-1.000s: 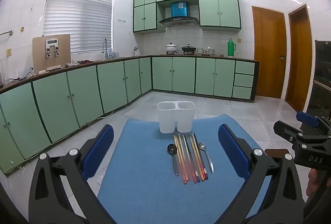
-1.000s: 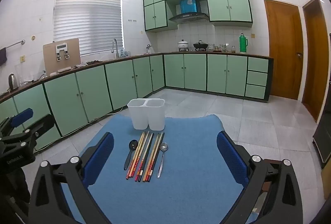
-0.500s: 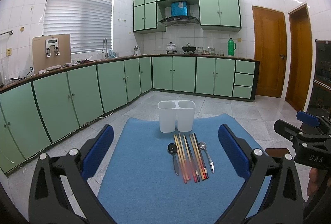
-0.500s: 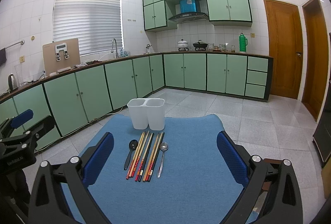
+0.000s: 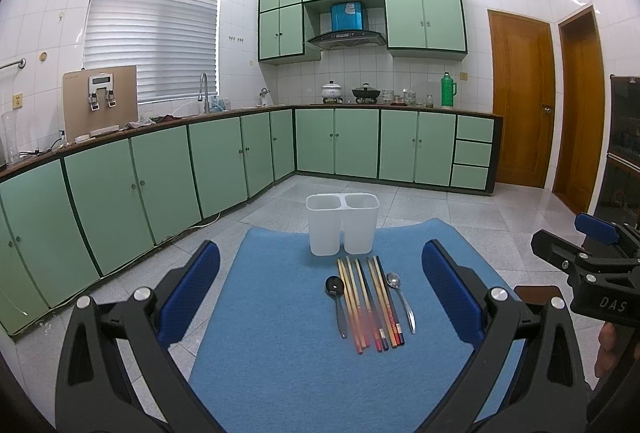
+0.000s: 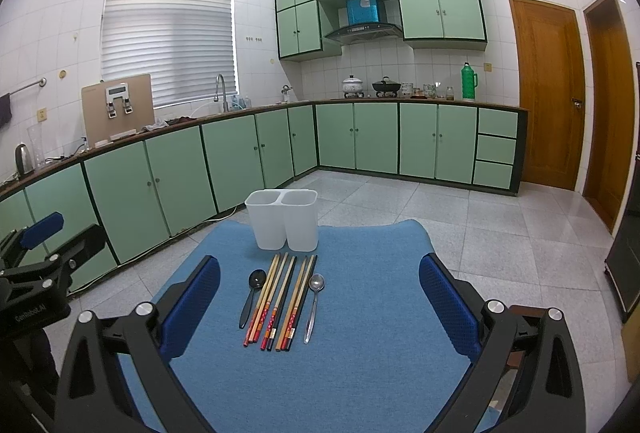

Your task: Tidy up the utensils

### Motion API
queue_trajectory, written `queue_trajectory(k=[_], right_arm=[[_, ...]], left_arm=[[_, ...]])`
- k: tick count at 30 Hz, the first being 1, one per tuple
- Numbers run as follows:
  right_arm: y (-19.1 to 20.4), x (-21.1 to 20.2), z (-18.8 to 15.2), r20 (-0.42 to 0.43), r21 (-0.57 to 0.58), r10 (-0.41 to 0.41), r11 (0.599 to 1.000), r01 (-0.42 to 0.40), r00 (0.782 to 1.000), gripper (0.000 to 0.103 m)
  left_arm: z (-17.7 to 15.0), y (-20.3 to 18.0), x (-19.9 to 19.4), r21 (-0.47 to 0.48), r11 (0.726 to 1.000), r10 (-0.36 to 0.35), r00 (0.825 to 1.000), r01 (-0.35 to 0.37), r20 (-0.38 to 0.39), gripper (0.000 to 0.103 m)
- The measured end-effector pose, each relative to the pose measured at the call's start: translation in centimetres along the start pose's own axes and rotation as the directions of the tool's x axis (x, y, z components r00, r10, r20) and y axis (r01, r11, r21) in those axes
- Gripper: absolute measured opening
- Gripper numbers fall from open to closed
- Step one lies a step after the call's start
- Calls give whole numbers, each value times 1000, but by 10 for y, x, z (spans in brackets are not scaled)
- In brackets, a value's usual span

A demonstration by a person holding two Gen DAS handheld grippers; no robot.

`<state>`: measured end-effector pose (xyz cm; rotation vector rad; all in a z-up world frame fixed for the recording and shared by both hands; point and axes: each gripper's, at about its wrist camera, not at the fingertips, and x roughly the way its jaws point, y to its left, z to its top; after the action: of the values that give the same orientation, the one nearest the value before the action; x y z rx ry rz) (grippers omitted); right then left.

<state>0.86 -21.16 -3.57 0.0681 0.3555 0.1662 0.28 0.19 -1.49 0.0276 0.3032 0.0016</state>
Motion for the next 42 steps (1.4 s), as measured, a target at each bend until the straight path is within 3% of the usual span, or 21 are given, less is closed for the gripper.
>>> queue_trajectory(k=[42], right_arm=[[-5,9,-13,-15,3,-3,1000,3,1000,97]], left_arm=[[-11,9,14,3,1000,2,1000,-2,-17,98]])
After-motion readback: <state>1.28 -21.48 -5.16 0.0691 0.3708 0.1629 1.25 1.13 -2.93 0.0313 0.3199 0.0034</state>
